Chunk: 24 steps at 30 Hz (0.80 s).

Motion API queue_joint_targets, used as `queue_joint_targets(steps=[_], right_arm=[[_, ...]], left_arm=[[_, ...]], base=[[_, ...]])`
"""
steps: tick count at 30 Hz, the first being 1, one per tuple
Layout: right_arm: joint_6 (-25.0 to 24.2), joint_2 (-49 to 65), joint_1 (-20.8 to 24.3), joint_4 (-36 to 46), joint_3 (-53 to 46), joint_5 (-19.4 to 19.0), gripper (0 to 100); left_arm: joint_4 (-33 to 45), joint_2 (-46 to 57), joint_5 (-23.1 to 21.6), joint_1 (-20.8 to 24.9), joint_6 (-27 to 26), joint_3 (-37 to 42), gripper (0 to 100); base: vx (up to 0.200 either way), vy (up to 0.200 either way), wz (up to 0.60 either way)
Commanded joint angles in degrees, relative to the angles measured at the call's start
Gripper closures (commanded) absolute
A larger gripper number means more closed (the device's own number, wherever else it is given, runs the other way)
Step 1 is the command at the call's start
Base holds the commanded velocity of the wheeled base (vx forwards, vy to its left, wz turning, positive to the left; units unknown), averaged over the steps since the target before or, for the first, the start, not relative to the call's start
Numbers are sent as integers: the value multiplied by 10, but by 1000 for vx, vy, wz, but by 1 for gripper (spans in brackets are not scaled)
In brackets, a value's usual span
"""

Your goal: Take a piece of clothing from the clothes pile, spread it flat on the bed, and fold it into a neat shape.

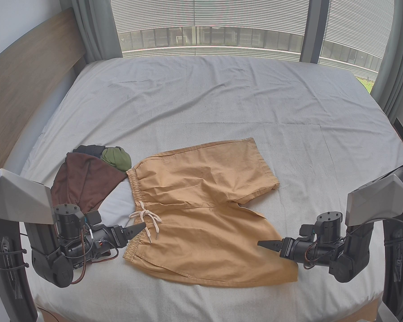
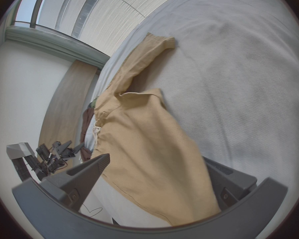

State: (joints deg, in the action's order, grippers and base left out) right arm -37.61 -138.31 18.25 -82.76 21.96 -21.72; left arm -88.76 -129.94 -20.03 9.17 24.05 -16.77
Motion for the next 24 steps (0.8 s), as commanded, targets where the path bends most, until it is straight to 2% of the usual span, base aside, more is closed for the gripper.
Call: queue_joint_targets(steps=[1,15,24], right_arm=[[-10,4,9,-5,23,-14,0],[-19,70,28,-6,27,-31,0],[-19,89,64,-6,24,-29,0]], left_arm=[[0,-1,0,2,0,1,0],[-1,-1,0,9,1,1,0],[0,-1,-1,9,1,2,0]], base=[[0,0,0],[0,0,0],[0,0,0]])
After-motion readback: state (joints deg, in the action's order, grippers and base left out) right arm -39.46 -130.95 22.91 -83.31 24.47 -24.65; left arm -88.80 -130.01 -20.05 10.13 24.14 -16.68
